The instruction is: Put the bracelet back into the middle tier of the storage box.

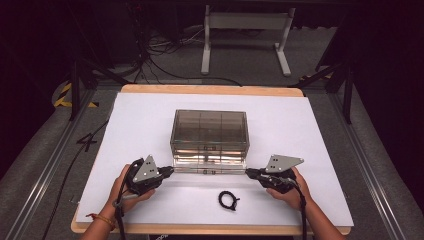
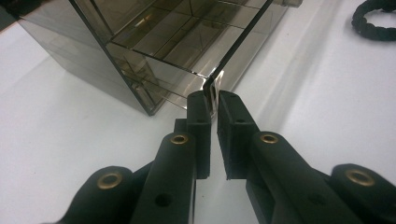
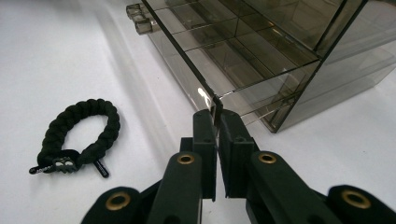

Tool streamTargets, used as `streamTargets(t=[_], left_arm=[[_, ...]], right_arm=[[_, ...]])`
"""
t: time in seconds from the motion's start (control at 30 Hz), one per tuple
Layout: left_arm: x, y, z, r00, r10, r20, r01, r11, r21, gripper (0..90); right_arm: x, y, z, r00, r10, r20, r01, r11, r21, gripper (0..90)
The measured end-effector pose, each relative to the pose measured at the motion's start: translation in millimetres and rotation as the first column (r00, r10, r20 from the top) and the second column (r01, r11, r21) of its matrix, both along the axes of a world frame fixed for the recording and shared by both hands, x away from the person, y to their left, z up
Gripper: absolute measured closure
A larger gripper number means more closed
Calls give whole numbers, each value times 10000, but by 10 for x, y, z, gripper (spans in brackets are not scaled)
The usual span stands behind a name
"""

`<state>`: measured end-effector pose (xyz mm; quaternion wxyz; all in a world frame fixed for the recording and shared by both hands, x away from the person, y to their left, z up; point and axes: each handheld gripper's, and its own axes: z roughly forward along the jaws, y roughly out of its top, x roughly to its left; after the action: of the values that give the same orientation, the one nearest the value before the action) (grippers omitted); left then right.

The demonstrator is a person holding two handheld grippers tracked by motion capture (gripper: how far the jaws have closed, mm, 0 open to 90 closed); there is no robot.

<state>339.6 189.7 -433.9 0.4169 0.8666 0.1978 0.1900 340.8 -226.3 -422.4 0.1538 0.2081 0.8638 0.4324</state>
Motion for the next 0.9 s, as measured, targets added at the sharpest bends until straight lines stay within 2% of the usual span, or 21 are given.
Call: streamTargets(t=[0.03, 0.13, 0.23, 0.43, 0.67, 0.8, 0.9], left_arm=[[-4, 4, 2, 10000, 16, 26, -17, 10000, 36, 822], [-20, 38, 17, 10000, -2, 8, 2, 10000, 81, 815], [-37, 88, 26, 10000, 61, 17, -61, 9999, 97, 801], [-81, 240, 37, 9993, 372, 60, -371, 9992, -117, 768], [-143, 352, 74, 9980, 615, 142, -615, 9981, -7, 679], [-176, 394, 60, 9971, 752, 148, -748, 9970, -214, 608], [-210, 431, 49, 9962, 866, 100, -861, 9955, -406, 603]], right_arm=[[-5, -16, 21, 10000, 25, 59, -25, 9999, 110, 827], [-8, -37, 55, 9999, 159, -16, -158, 9996, 226, 819], [-24, -56, 100, 9997, 206, 101, -208, 9995, 257, 800], [-61, -95, 192, 9996, 9, 291, -20, 9994, 355, 796], [-123, -150, 267, 9991, -273, 319, 256, 9983, 527, 793], [-187, -183, 246, 9992, -319, 255, 302, 9973, 675, 787], [-237, -186, 234, 9996, -195, 215, 178, 9971, 740, 779]])
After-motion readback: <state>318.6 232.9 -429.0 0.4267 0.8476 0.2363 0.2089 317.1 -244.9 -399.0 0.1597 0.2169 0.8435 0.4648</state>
